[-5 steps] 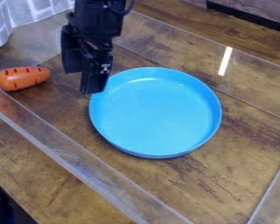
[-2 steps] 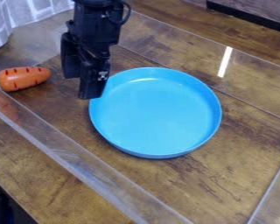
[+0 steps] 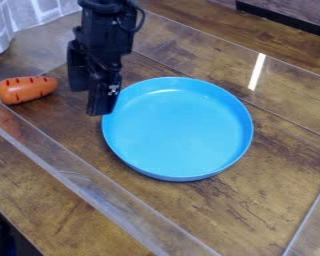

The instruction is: Put the carrot in the blue tray

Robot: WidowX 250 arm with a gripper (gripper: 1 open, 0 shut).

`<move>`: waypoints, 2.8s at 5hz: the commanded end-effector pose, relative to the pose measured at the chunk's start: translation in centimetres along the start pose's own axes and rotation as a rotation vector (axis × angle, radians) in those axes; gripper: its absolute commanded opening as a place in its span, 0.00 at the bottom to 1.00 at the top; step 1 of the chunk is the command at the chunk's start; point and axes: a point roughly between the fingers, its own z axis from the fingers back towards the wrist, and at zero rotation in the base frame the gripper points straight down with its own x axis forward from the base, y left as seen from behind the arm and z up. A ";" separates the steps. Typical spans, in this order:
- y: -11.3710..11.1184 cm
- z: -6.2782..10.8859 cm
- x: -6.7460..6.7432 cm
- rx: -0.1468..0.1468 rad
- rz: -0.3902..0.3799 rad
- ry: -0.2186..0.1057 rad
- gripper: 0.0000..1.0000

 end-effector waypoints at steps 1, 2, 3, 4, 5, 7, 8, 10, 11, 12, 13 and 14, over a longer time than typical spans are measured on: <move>1.1 0.4 -0.3 0.018 0.030 -0.030 1.00; 1.7 0.4 -0.8 0.021 0.035 -0.032 1.00; 2.5 0.5 -1.4 0.028 0.043 -0.032 1.00; 3.1 0.5 -1.9 0.034 0.049 -0.035 1.00; 3.8 0.3 -2.4 0.042 0.059 -0.038 1.00; 4.5 0.1 -2.6 0.047 0.073 -0.047 1.00; 4.6 0.0 -2.8 0.048 0.080 -0.053 1.00; 5.0 0.0 -2.9 0.049 0.094 -0.067 1.00; 5.2 -0.1 -3.0 0.045 0.100 -0.077 1.00; 5.3 -0.2 -3.0 0.043 0.107 -0.084 1.00; 5.6 -0.1 -2.9 0.043 0.115 -0.098 1.00; 5.8 -0.1 -2.9 0.042 0.122 -0.110 1.00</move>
